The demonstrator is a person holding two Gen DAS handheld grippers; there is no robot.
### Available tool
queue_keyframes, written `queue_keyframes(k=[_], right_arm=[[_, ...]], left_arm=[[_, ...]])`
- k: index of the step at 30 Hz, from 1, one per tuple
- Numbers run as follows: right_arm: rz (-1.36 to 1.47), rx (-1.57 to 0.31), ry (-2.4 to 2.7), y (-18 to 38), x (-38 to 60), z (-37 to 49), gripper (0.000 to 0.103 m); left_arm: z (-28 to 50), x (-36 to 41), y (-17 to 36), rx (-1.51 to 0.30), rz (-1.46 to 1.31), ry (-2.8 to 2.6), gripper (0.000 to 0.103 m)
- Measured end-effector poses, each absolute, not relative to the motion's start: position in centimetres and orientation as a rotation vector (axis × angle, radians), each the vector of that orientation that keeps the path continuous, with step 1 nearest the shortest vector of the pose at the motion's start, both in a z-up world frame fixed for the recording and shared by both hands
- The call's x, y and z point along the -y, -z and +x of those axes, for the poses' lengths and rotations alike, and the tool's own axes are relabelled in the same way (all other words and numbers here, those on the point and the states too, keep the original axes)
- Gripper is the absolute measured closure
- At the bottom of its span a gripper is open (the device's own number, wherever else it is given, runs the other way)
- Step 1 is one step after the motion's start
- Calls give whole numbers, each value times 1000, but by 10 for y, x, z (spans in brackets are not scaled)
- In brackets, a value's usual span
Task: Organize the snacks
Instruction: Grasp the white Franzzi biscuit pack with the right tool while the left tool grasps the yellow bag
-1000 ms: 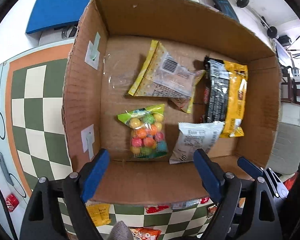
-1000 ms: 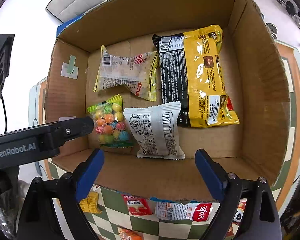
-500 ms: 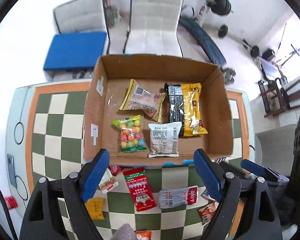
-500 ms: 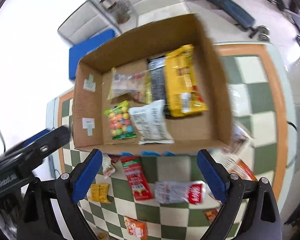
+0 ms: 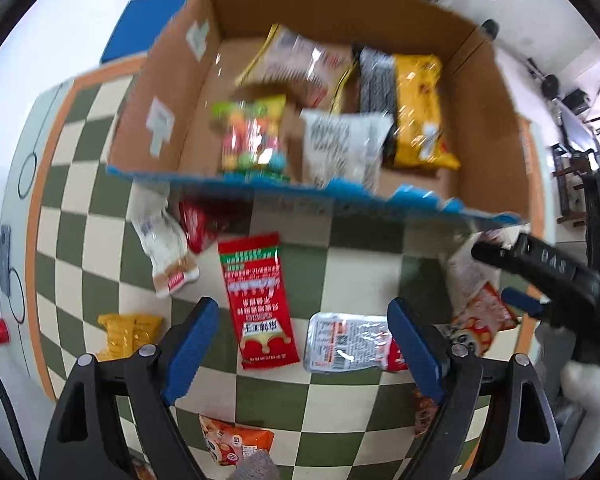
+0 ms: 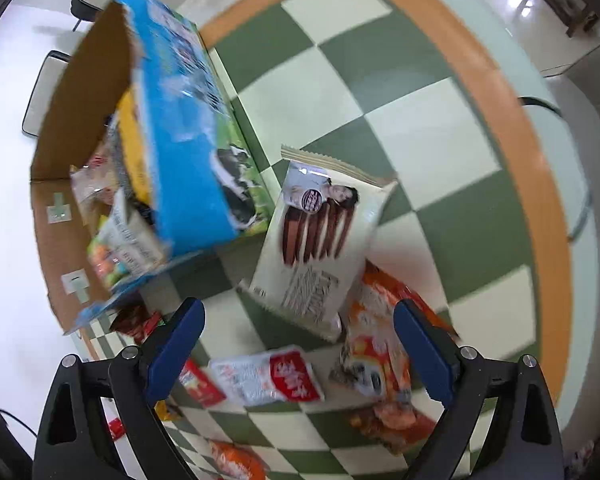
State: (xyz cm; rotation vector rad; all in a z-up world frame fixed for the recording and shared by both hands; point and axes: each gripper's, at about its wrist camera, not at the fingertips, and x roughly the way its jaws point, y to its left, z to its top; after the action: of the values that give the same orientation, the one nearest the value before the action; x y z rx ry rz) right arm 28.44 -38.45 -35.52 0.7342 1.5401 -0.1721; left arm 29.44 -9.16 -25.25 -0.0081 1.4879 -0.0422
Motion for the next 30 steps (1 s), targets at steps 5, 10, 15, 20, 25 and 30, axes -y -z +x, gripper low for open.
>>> queue_keyframes(k=[5, 10, 15, 20, 25, 30], right_arm=[[720, -1583, 181, 388, 380, 298, 6], [603, -1596, 224, 396, 369, 303, 22], [587, -1589, 241, 392, 364, 293, 37], [576, -1571, 234, 369, 351, 260, 37], [585, -1542, 166, 332, 306, 215, 37], [579, -1541, 78, 316, 240, 200, 37]], left_arm=[[289, 86, 271, -1518, -21, 0, 17], [280, 74, 283, -1544, -52, -22, 17], [268, 42, 282, -1555, -77, -56, 17], [251, -2, 273, -1553, -39, -59, 17], [240, -54, 282, -1591, 36, -81, 17], [244, -88, 315, -1671, 54, -85, 17]])
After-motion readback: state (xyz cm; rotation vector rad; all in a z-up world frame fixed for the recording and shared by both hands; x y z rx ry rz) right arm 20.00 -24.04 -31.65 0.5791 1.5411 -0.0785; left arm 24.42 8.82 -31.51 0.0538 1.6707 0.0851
